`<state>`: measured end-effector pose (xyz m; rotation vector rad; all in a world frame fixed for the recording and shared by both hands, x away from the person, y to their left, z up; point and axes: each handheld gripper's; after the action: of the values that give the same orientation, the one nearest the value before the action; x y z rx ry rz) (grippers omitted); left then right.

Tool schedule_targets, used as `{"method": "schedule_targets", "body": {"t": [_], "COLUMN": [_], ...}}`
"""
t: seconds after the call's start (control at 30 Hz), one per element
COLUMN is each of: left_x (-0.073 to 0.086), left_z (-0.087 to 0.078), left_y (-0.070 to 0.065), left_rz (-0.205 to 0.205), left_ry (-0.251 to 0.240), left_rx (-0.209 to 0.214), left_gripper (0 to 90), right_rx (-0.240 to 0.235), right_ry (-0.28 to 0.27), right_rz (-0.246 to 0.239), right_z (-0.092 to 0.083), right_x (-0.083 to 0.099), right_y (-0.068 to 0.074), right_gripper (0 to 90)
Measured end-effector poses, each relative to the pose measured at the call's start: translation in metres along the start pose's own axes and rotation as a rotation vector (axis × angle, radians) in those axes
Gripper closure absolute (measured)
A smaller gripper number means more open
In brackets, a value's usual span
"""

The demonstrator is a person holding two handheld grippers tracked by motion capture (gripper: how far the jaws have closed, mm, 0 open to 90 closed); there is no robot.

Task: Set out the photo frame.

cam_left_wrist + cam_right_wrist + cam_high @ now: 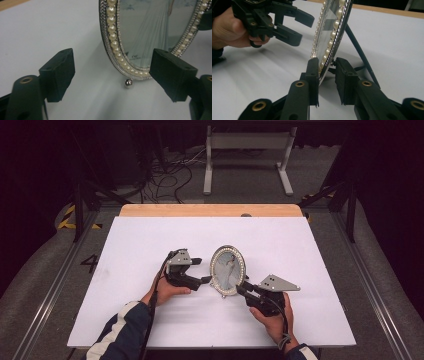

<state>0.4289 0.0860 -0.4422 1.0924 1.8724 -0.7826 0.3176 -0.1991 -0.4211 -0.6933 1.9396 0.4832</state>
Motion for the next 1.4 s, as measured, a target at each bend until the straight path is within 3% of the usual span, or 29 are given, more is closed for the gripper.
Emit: {"method": "schedule_targets", "body": {"t": [0.23,0.27,0.37,0.47,0.5,0.53,0.67,0.73,0.8,0.93,1.0,1.23,1.4], "left_x": [-0.004,-0.004,-0.002,-0.001,-0.001,0.000,0.000,0.000,0.000,-0.001,0.000,0.001,-0.001], "left_z": [0.016,0.018,0.024,0.023,0.021,0.021,0.018,0.018,0.016,0.015,0.014,0.012,0.011], "left_y": [-0.005,-0.006,-0.009,-0.009,-0.007,-0.007,-0.010,-0.013,-0.014,-0.018,-0.021,-0.023,-0.022], "left_rz": [-0.002,-0.017,-0.020,-0.026,-0.034,-0.047,-0.026,0.002,-0.009,0.010,-0.020,-0.032,-0.047], "left_ry": [0.006,0.008,0.026,0.028,0.023,0.018,0.040,0.051,0.057,0.074,0.076,0.069,0.034], "left_rx": [0.037,0.051,0.075,0.071,0.074,0.076,0.047,0.024,0.016,-0.005,-0.022,-0.038,-0.074], "left_gripper": [30.8,31.5,38.6,38.1,44.9,44.9,49.2,51.5,53.6,55.0,56.5,58.6,51.3], "right_rx": [0.015,0.019,0.032,0.039,0.057,0.057,0.055,0.085,0.115,0.115,0.116,0.116,0.144], "right_ry": [-0.020,-0.023,-0.034,-0.038,-0.043,-0.043,-0.045,-0.045,-0.045,-0.048,-0.050,-0.051,-0.080], "right_rz": [-0.003,0.000,-0.001,0.000,-0.003,-0.003,0.010,0.014,0.011,0.036,0.043,0.049,0.018], "right_z": [-0.001,-0.001,-0.001,0.000,0.000,0.000,0.001,0.002,0.003,0.005,0.005,0.007,0.003], "right_x": [-0.003,-0.004,-0.006,-0.007,-0.007,-0.007,-0.007,-0.008,-0.008,-0.008,-0.008,-0.009,-0.008], "right_y": [0.002,0.002,0.004,0.004,0.005,0.005,0.003,0.004,0.004,0.001,0.000,-0.002,0.001], "right_gripper": [74.3,74.4,75.6,75.5,75.7,75.7,76.1,76.2,76.1,76.4,76.4,75.9,74.2]}}
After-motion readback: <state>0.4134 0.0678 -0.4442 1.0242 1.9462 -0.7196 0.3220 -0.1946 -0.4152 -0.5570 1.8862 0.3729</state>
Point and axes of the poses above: each handheld gripper's, and its own axes: z roughly forward along the jaws, x roughly out of its underside, y roughly to its left, and after that the axes turned 2 degrees about -z, right-handed
